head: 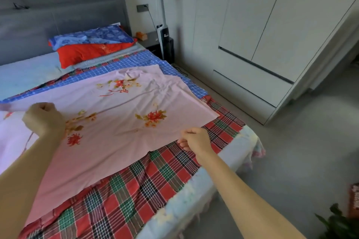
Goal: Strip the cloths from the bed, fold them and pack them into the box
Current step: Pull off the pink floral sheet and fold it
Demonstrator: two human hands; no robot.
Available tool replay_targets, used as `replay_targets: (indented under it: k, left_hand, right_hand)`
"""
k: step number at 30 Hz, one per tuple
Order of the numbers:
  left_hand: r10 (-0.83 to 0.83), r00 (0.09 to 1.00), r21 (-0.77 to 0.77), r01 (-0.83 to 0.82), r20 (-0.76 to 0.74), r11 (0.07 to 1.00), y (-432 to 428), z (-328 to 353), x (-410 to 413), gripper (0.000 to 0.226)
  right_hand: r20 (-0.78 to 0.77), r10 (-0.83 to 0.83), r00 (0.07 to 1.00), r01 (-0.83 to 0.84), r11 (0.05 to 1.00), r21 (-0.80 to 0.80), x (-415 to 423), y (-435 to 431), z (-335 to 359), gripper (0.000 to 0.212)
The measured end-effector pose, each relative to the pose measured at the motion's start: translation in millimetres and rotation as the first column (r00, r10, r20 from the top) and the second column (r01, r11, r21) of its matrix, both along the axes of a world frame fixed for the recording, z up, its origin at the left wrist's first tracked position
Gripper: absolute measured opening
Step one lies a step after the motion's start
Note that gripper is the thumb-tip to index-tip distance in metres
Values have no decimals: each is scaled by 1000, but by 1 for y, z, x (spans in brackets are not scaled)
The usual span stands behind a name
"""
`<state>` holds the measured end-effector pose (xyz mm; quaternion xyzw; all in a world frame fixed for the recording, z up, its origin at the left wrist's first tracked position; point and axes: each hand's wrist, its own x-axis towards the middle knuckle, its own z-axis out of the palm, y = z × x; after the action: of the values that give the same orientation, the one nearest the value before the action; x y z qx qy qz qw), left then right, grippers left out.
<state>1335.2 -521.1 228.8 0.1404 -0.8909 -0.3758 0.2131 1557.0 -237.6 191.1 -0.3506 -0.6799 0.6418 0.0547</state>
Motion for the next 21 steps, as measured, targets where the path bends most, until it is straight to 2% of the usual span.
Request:
replay_targets:
  k: [4, 9, 13, 17, 21]
  left_hand:
    - [-78, 997, 16, 77, 26, 997, 96, 0, -19, 20]
    - [-192, 981, -77, 194, 29, 978, 242, -10, -45, 25]
    - [-305, 947, -29, 309, 103, 951, 384, -34, -70, 29]
    - [-508, 851, 27, 509, 133, 860, 508, -66, -73, 36]
    - [-688, 705, 26, 695, 172, 719, 588, -116, -58, 37]
  right_hand:
    - [17, -46, 999, 47, 998, -36, -1, 80, -14, 15]
    - [42, -86, 995, 88, 995, -53, -21, 176, -33, 14]
    - [91, -135, 987, 140, 988, -58, -47, 268, -52, 16]
    - [155, -191, 969, 202, 977, -64, -78, 354, -82, 15]
    - [235, -184, 955, 208, 975, -81, -102, 405, -121, 15]
